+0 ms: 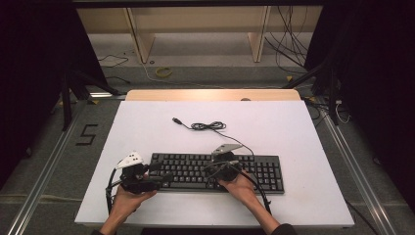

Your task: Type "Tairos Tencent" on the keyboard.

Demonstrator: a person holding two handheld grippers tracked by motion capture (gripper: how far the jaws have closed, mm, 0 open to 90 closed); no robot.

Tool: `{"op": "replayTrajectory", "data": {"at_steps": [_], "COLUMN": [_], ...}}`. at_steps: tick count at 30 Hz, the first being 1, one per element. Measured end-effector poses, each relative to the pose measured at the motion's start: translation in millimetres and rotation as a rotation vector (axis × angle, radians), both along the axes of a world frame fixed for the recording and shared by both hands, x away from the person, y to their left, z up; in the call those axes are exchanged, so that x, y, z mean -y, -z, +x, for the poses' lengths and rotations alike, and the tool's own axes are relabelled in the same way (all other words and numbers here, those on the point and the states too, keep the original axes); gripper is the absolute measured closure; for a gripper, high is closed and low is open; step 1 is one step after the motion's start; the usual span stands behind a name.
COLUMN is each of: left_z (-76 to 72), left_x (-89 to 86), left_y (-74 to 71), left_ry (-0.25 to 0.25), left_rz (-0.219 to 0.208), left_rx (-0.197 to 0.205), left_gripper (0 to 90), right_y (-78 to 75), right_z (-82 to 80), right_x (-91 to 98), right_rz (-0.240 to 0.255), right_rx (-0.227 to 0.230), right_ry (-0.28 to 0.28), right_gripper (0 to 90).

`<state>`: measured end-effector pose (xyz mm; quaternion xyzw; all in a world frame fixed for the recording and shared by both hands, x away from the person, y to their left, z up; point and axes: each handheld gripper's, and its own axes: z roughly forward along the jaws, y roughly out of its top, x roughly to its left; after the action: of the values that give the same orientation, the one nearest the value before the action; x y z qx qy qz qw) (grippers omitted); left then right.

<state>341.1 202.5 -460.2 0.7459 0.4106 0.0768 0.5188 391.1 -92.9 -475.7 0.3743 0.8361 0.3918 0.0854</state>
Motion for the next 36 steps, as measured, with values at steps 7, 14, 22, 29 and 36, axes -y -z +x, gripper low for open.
{"op": "replayTrajectory", "data": {"at_steps": [7, 14, 22, 29, 36], "left_z": [0.1, 0.4, 1.5, 2.2, 3.2], "left_x": [0.5, 0.3, -0.6, -2.0, -2.7], "left_y": [0.5, 0.6, 1.0, 0.7, 0.5], "left_ry": [0.000, -0.001, -0.004, -0.015, -0.019], "left_rz": [0.003, 0.006, 0.010, 0.009, 0.016], "left_rx": [-0.003, -0.001, -0.002, 0.000, 0.001], "left_gripper": [29.8, 29.8, 29.8, 29.9, 29.9], "right_y": [2.2, 3.3, -3.8, -11.0, -13.7], "right_z": [-0.3, -1.3, -2.2, -4.4, -8.5], "right_x": [-1.1, -1.7, 3.9, 10.6, 14.0], "right_rz": [-0.016, -0.018, 0.031, 0.064, 0.094], "right_rx": [0.000, 0.008, 0.005, 0.013, 0.016], "right_ry": [-0.003, 0.001, 0.017, 0.026, 0.016], "right_gripper": [90.0, 90.0, 90.0, 87.0, 72.6]}}
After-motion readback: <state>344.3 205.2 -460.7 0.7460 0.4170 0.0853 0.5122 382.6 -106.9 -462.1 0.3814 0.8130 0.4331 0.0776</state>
